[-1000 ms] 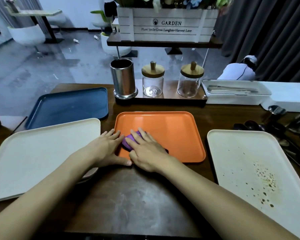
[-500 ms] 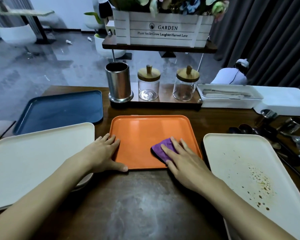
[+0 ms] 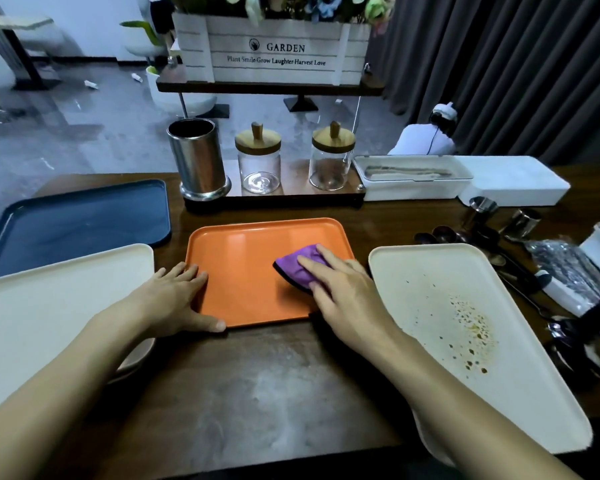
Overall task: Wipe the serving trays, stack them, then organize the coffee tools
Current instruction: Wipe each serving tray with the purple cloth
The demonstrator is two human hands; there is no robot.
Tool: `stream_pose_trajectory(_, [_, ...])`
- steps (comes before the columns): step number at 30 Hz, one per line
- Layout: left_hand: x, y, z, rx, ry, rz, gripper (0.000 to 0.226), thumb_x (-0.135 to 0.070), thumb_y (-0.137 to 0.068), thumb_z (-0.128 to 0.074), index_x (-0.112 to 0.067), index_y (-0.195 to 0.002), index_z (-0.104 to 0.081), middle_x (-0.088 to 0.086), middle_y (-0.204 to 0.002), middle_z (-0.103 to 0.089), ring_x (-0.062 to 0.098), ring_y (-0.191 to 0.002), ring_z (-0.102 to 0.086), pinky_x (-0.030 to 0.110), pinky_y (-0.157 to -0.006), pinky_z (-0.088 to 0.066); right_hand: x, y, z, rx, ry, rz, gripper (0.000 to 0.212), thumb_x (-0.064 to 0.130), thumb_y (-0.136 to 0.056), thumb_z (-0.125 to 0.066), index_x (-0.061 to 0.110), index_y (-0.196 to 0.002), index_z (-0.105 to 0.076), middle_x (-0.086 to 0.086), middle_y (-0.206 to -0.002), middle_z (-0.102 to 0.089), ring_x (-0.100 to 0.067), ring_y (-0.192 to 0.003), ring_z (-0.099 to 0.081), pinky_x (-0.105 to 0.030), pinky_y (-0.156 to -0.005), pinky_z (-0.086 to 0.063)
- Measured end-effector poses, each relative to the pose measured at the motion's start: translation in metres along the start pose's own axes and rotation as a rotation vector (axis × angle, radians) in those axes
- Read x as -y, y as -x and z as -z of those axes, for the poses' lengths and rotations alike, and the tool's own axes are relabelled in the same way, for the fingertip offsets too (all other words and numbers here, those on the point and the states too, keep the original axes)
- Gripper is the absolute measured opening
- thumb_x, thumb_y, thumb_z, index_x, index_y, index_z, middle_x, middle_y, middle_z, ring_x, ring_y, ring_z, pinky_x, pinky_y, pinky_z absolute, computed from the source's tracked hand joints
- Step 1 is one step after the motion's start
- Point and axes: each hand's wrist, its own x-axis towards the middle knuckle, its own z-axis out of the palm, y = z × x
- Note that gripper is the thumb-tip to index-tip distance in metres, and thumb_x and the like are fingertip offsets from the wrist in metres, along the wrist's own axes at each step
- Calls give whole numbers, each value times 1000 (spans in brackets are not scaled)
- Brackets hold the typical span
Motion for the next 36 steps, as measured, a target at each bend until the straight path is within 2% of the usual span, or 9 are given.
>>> stream_pose_trajectory(6, [-28,12,0,-172,-98,-48,106,-74,-87,-55,-23,-164,-4,6,-171,2,25,-158,6,42,-126,-3,-43,54,62,-119,-71,-135,47,20,-99,-59,38,-142,-54,8,-157,-40,-26,-132,-46,-22,-104,-28])
stream_pose_trajectory(11, [-140,50,-24,-450,191,-264,76,-51,-101,-53,-37,-163,-12,-4,-169,-21,18,-156,-16,35,-122,-23,-97,114,94,-124,-85,-256,44,27,-101,-56,40,-143,-52,14,-156,-39,-22,-139,-43,-39,-115,-34])
stream_pose_trajectory(15, [-231,75,-67,-627,339,-366,68,-52,-97,-49,-37,-159,-26,-5,-143,-60,20,-131,-54,37,-98,-49,-126,155,111,-98,-113,-278,44,30,-102,-54,43,-144,-49,17,-157,-37,-15,-143,-37,-37,-115,-29])
stream_pose_trajectory(20, [-298,82,-101,-638,494,-258,69,-52,-97,-54,-24,-157,-37,-1,-145,-59,23,-130,-53,36,-99,-46,-148,177,114,-7,-39,-225,44,28,-102,-54,39,-144,-51,11,-159,-35,-23,-141,-38,-35,-115,-28])
stream_pose_trajectory(25, [-313,80,-114,-733,506,-217,39,-20,-88,-59,-16,-127,-54,1,-111,-68,28,-103,-60,30,-73,-34,-158,186,101,84,15,-84,44,25,-102,-54,35,-145,-51,2,-161,-33,-29,-130,-44,-35,-111,-32])
stream_pose_trajectory(27, [-310,85,-111,-748,540,-203,40,-19,-89,-55,-22,-130,-54,-2,-106,-69,27,-97,-60,33,-70,-37,-159,188,97,105,27,-40,44,25,-102,-54,34,-145,-52,1,-161,-34,-29,-128,-44,-34,-110,-32])
stream_pose_trajectory(31, [-279,83,-106,-694,599,-107,62,-30,-87,-44,-39,-149,-44,3,-119,-72,33,-108,-63,44,-78,-53,-155,187,88,116,7,60,44,24,-100,-56,31,-143,-55,-4,-158,-39,-33,-123,-50,-34,-106,-35])
stream_pose_trajectory(34, [-249,76,-102,-601,582,-71,69,-28,-84,-41,-40,-152,-42,5,-109,-70,34,-109,-61,44,-84,-52,-141,183,82,148,3,109,44,25,-101,-55,31,-144,-53,-4,-159,-38,-32,-123,-48,-34,-107,-34])
stream_pose_trajectory(36, [-236,74,-95,-576,562,-58,67,-28,-87,-40,-41,-153,-42,4,-117,-70,30,-116,-58,43,-91,-50,-130,179,79,158,-6,133,44,25,-102,-54,31,-145,-52,-3,-160,-37,-30,-123,-46,-35,-108,-34])
